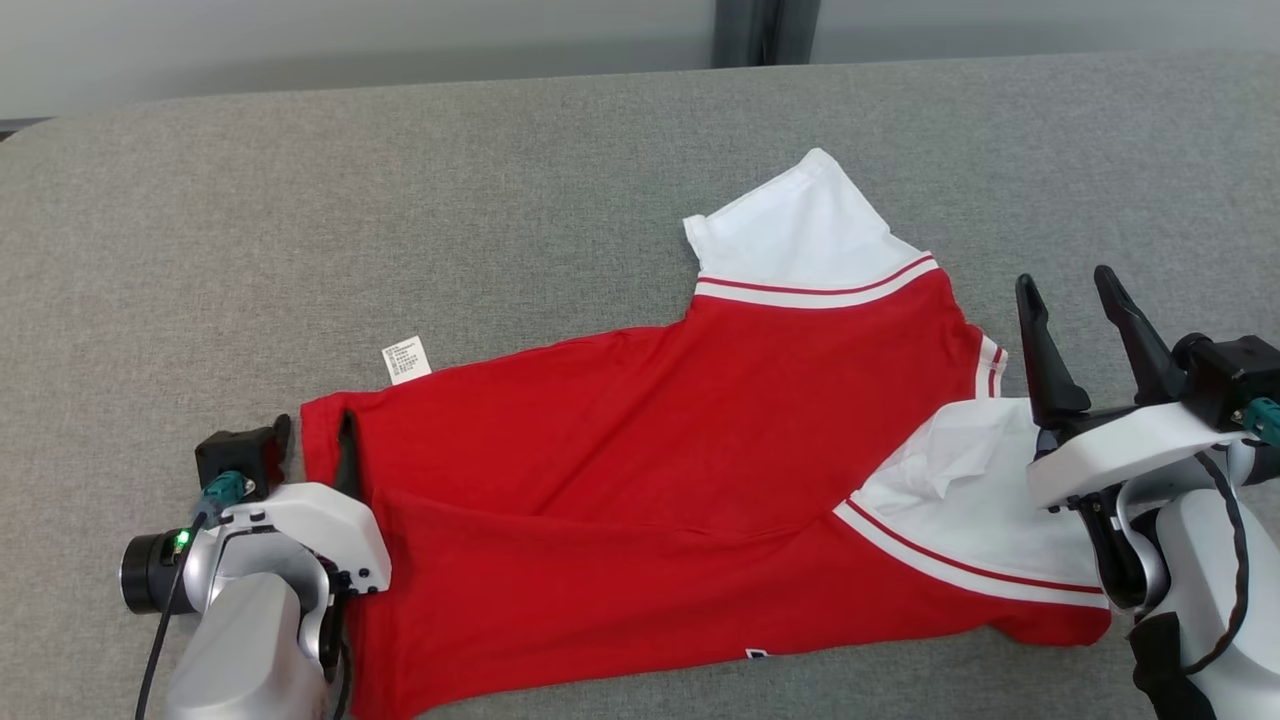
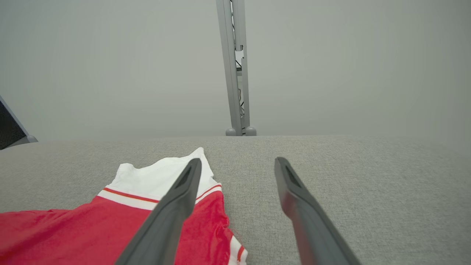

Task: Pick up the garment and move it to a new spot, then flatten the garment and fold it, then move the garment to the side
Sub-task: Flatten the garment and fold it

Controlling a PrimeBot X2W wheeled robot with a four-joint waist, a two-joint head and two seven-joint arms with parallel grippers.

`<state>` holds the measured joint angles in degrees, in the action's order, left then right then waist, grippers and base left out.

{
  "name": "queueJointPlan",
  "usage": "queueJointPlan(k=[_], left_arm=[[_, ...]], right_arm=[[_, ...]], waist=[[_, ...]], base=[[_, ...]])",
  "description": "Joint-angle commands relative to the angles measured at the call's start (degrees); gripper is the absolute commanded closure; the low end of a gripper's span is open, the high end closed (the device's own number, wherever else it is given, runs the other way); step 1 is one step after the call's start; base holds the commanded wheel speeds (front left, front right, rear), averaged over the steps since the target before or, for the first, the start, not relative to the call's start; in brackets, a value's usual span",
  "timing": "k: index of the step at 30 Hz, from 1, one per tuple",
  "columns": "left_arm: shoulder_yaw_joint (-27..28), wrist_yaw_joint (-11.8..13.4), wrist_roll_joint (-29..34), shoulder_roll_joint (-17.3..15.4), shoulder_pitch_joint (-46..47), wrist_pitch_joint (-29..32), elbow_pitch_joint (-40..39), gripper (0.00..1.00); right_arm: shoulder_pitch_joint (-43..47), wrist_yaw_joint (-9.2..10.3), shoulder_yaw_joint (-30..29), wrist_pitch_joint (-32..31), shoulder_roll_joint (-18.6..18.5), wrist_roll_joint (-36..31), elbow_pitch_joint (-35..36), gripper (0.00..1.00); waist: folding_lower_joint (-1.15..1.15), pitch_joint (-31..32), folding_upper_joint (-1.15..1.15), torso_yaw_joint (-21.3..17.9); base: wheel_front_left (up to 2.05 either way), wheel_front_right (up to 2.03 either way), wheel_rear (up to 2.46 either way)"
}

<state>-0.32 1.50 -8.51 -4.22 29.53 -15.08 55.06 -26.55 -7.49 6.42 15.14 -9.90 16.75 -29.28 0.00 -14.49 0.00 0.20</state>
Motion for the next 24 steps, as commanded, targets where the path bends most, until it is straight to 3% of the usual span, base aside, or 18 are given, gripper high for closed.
queueJointPlan(k=[1,2,11,24], left_arm=[[-0.2,-0.4,0.2,-0.3,0.9,0.0,1.2,0.87],[-0.3,-0.5,0.2,-0.3,1.5,0.0,2.0,1.0],[-1.5,-0.3,1.1,0.0,2.8,-0.1,-1.8,1.0],[-6.6,-1.3,-0.1,1.1,2.7,-0.1,-11.5,1.0]], right_arm=[[-0.6,0.0,0.3,-0.1,-0.7,0.2,-0.5,0.0],[-1.0,0.0,0.7,-0.1,-1.0,0.2,-0.7,0.0],[-8.2,0.0,5.8,-1.1,-3.9,2.9,-8.0,0.0],[-26.3,0.0,16.9,-16.2,-7.7,10.4,-19.7,0.0]], waist=[[0.0,-0.1,0.0,0.1],[0.0,-0.1,0.0,0.1],[0.0,-1.5,0.0,1.8],[0.0,-7.2,0.0,8.8]], base=[[0.0,0.0,0.0],[0.0,0.0,0.0],[0.0,0.0,0.0],[0.0,0.0,0.0]])
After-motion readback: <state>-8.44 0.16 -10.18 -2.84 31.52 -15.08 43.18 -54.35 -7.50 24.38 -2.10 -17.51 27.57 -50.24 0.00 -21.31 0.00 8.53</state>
